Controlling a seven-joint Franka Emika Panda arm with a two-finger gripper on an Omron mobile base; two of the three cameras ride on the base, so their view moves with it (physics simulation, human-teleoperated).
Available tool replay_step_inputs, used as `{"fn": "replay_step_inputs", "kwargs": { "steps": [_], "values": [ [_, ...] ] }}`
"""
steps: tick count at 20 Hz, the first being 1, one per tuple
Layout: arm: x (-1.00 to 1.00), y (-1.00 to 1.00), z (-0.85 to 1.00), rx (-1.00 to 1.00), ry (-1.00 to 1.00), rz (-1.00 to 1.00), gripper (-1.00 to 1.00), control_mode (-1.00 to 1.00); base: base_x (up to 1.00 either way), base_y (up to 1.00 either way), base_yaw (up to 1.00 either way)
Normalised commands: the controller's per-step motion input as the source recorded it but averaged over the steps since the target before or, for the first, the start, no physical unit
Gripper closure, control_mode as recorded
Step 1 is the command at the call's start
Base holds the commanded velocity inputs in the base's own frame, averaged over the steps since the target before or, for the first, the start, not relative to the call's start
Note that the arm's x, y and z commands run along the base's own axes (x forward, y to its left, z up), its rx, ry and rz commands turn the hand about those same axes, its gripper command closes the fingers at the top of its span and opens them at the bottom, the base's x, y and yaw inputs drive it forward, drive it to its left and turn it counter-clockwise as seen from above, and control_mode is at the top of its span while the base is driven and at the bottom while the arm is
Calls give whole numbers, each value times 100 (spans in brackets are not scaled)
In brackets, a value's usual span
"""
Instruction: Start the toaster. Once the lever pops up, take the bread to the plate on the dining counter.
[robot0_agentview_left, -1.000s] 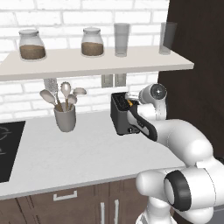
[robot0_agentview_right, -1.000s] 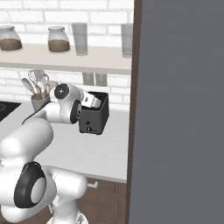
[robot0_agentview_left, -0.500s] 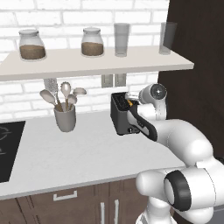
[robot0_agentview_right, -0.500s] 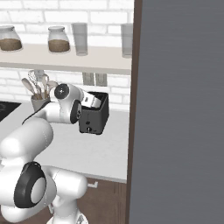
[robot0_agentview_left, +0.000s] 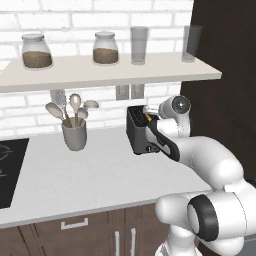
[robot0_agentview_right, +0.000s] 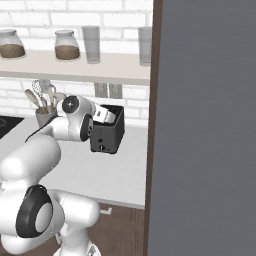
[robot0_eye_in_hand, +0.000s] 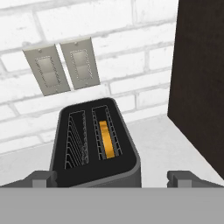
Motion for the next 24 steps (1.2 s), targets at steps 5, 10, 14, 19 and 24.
{"fn": "replay_step_inputs", "kwargs": {
  "steps": [5,10,14,19,24],
  "values": [
    [0,0,0,0,0,0,-100,-100,0,0,0],
    [0,0,0,0,0,0,-100,-100,0,0,0],
    [0,0,0,0,0,0,-100,-100,0,0,0],
    [0,0,0,0,0,0,-100,-100,0,0,0],
    [0,0,0,0,0,0,-100,-100,0,0,0]
  ]
}}
